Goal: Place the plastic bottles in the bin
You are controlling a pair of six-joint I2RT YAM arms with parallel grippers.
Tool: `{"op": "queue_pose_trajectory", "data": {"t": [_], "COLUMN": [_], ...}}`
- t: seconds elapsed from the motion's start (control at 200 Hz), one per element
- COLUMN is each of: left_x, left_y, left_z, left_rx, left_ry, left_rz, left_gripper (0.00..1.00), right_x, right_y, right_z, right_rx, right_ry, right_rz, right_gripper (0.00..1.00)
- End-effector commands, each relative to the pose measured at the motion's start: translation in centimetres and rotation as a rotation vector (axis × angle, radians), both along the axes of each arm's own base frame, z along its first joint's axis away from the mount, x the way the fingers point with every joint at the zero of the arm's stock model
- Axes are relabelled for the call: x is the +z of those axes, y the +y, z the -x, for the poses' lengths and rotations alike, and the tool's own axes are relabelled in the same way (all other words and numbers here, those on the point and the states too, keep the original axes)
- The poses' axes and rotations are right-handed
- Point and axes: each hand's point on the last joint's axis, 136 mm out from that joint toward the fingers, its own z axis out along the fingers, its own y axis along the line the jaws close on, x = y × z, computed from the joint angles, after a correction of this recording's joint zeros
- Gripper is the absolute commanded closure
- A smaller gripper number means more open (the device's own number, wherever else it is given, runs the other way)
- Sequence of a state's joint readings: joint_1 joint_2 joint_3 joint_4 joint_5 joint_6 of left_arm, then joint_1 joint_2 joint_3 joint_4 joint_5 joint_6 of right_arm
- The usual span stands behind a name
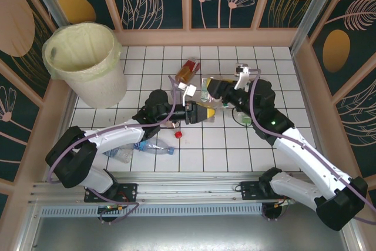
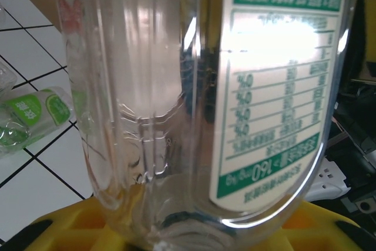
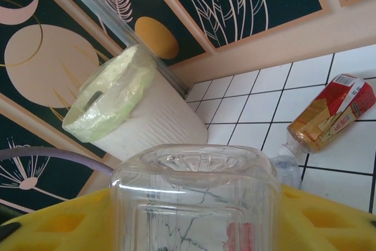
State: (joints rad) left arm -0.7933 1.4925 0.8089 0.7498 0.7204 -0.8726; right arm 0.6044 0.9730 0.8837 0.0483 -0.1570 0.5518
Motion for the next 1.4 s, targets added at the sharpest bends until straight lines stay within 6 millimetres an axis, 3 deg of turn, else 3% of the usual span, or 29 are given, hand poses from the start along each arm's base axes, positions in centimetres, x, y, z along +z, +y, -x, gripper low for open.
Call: {"op": "queue_pose_trajectory", "data": {"t": [0.0,0.11,0.25,0.285,0.3,0.48,0.621,0.796,1.021,1.221,1.396], "left_x": [2.3,1.7,2.4,1.7,2.7,3.7,5.3,7.4,9.4,10.7,12.5], "left_y": [-0.1,0.1,1.4,1.9,2.0,5.0,8.1,13.1,20.7,28.3,33.6], "left_z": [-0.8,-1.9,-4.1,-4.7,-5.1,-8.5,-11.5,-14.9,-17.9,-20.2,-21.3], "left_rx": [0.051,0.097,0.184,0.210,0.220,0.339,0.459,0.628,0.857,1.087,1.243], "left_ry": [-0.069,-0.076,-0.082,-0.072,-0.085,-0.105,-0.132,-0.154,-0.156,-0.122,-0.116], "left_rz": [0.019,-0.055,-0.115,-0.150,-0.144,-0.222,-0.299,-0.400,-0.497,-0.595,-0.610], "left_gripper": [0.64,0.64,0.61,0.60,0.60,0.60,0.61,0.60,0.60,0.60,0.61], "right_x": [0.3,0.5,0.3,0.3,0.3,0.3,-1.0,-4.6,-8.6,-10.5,-11.4], "right_y": [-0.4,-1.0,-2.6,-2.9,-3.0,-4.1,-5.2,-6.9,-6.7,-6.3,-5.6], "right_z": [0.3,0.5,0.9,1.0,1.1,2.1,2.3,1.2,1.1,0.9,0.8], "right_rx": [-0.003,-0.013,-0.052,-0.055,-0.057,-0.066,-0.109,-0.216,-0.201,-0.186,-0.152], "right_ry": [-0.024,-0.038,-0.043,-0.045,-0.049,-0.072,-0.054,0.031,0.094,0.106,0.124], "right_rz": [-0.011,0.002,0.030,0.037,0.039,0.088,0.135,0.218,0.280,0.288,0.301], "right_gripper": [0.28,0.17,0.13,0.13,0.13,0.13,0.12,0.13,0.14,0.14,0.14]}}
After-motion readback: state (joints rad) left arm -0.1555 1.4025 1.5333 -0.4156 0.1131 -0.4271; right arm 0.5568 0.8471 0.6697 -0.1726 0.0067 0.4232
